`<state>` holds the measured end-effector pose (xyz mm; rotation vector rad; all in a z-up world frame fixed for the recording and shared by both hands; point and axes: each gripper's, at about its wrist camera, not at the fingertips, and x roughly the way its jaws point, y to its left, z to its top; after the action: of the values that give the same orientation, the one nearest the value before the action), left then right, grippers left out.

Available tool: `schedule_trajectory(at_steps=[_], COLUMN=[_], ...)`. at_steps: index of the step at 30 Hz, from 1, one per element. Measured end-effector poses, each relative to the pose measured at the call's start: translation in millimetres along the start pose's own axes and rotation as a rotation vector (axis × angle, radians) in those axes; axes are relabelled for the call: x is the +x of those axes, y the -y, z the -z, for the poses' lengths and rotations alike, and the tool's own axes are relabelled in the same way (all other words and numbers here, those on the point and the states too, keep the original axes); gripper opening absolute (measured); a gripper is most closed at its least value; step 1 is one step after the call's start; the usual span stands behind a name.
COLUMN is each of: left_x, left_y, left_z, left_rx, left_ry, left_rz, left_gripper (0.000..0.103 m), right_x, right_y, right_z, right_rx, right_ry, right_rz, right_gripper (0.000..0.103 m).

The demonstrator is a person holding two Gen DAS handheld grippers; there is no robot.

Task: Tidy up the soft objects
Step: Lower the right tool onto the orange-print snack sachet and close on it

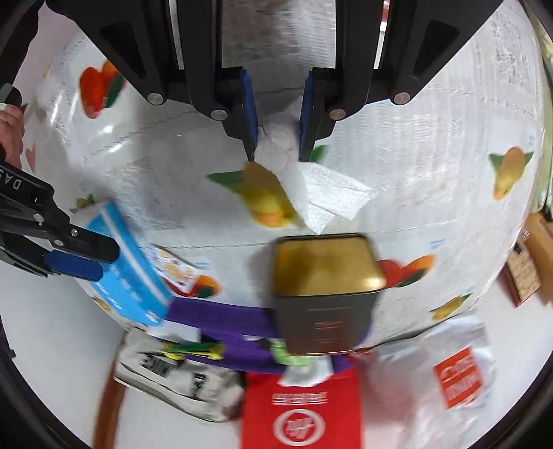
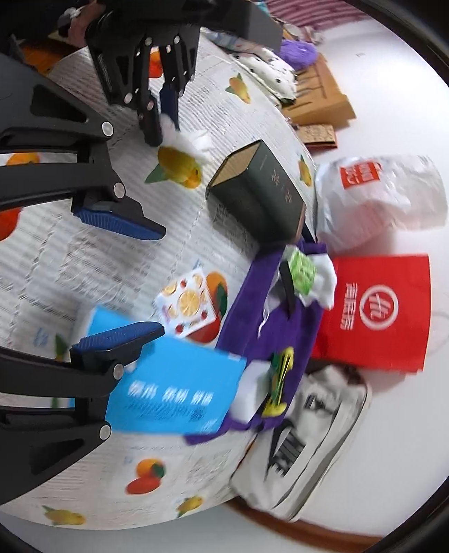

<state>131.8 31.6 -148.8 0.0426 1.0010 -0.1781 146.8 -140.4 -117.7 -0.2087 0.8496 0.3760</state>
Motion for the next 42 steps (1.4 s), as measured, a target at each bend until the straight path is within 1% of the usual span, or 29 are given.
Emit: schedule_trajectory(at_steps=[2, 8, 9, 13, 18, 21, 23, 24, 25, 27, 30, 35, 39, 42], left_x=[-0.5, 2.9, 4.7, 9.0, 11.3, 11.6, 11.4, 11.1, 10.9, 9.9, 9.0, 8.0, 4.6, 2.0], left_y=[-11.5, -41.6, -45.9, -55.7, -59.2, -61.1, -62.6, -63.3, -64.0, -64.9, -66.4, -65.2, -58.4, -55.2], left_z=[-0.6, -12.1, -14.9, -20.6, -24.3, -25.2, -26.1, -26.1, -26.2, -26.1, -24.3, -19.8, -15.0, -9.9], left_rx=[-0.019, -0.065, -0.074, -0.091, -0.098, -0.107, -0.116, -0.119, -0.122, -0.127, -0.13, -0.138, -0.13, -0.134], left_ry=[0.006, 0.029, 0.031, 0.036, 0.045, 0.048, 0.05, 0.051, 0.05, 0.051, 0.049, 0.04, 0.038, 0.037], left_rz=[-0.012, -0.021, -0.021, -0.012, 0.014, 0.025, 0.031, 0.032, 0.035, 0.037, 0.032, 0.031, 0.019, 0.018], left_gripper=[0.021, 0.021, 0.021, 0.021, 0.021, 0.021, 0.022, 0.022, 0.022, 0.022, 0.022, 0.022, 0.022, 0.022], right_x=[10.1, 39.7, 44.0, 63.3, 81.5, 89.3, 91.8, 93.1, 94.6, 93.0, 78.6, 35.2, 6.4, -12.9], right_y=[-6.2, -18.0, -19.9, -27.1, -33.8, -33.8, -33.9, -34.4, -34.9, -36.9, -39.8, -50.5, -56.9, -54.4], right_z=[-5.3, -14.4, -15.2, -17.9, -20.7, -22.7, -23.6, -23.0, -22.1, -20.2, -15.1, 0.4, 20.5, 40.9], right_rx=[-0.037, -0.135, -0.15, -0.187, -0.244, -0.267, -0.274, -0.278, -0.284, -0.3, -0.291, -0.248, -0.22, -0.162], right_ry=[-0.016, -0.071, -0.08, -0.134, -0.163, -0.16, -0.164, -0.169, -0.171, -0.159, -0.133, -0.082, -0.083, -0.103], right_rz=[0.025, 0.085, 0.097, 0.115, 0.193, 0.244, 0.255, 0.256, 0.254, 0.259, 0.234, 0.127, 0.072, 0.016], right_gripper=[0.044, 0.042, 0.04, 0.038, 0.038, 0.033, 0.023, 0.01, 0.006, 0.003, 0.002, 0.001, 0.001, 0.001])
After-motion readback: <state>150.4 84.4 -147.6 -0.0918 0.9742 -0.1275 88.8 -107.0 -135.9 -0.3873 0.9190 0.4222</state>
